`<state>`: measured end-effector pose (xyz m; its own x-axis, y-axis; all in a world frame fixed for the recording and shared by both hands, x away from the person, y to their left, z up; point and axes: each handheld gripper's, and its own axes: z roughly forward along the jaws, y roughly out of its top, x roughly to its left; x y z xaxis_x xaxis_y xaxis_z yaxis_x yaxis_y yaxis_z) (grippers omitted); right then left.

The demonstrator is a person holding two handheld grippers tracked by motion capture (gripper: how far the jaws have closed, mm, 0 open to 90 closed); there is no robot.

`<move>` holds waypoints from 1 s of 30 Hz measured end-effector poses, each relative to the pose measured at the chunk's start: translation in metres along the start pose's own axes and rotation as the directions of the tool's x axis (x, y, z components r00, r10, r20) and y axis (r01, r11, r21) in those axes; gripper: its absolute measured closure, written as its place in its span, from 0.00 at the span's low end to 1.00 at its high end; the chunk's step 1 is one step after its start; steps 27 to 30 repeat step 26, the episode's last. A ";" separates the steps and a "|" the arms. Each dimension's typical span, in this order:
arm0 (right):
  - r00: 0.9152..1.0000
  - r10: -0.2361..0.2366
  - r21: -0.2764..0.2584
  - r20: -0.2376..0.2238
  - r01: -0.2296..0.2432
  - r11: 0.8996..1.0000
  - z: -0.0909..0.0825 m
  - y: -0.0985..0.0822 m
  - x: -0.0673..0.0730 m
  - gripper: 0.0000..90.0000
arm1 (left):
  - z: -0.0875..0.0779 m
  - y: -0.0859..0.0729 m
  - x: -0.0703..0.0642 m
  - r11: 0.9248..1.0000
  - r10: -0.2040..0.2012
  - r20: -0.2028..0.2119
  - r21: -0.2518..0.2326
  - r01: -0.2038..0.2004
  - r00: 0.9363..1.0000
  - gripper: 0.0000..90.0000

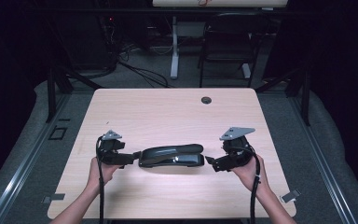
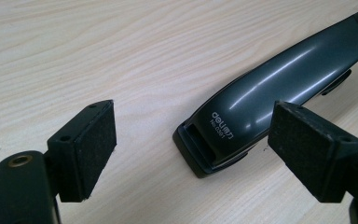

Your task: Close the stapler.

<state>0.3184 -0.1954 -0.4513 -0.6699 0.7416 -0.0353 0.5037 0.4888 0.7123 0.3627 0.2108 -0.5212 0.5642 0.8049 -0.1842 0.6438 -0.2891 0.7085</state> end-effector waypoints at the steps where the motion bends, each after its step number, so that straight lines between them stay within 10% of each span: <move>1: 1.000 0.003 0.007 0.005 -0.003 1.000 -0.001 -0.002 -0.001 0.06 | 0.000 0.000 0.000 1.000 -0.001 0.001 0.002 0.001 1.000 0.17; 18: 0.994 0.070 0.169 0.080 -0.082 0.982 -0.002 -0.067 -0.017 0.00 | 0.001 -0.001 0.000 1.000 0.001 0.000 0.005 -0.001 1.000 0.17; 30: 0.994 0.077 0.245 0.075 -0.093 0.965 0.010 -0.079 -0.027 0.00 | 0.003 0.000 0.000 1.000 0.005 -0.002 0.015 -0.005 1.000 0.16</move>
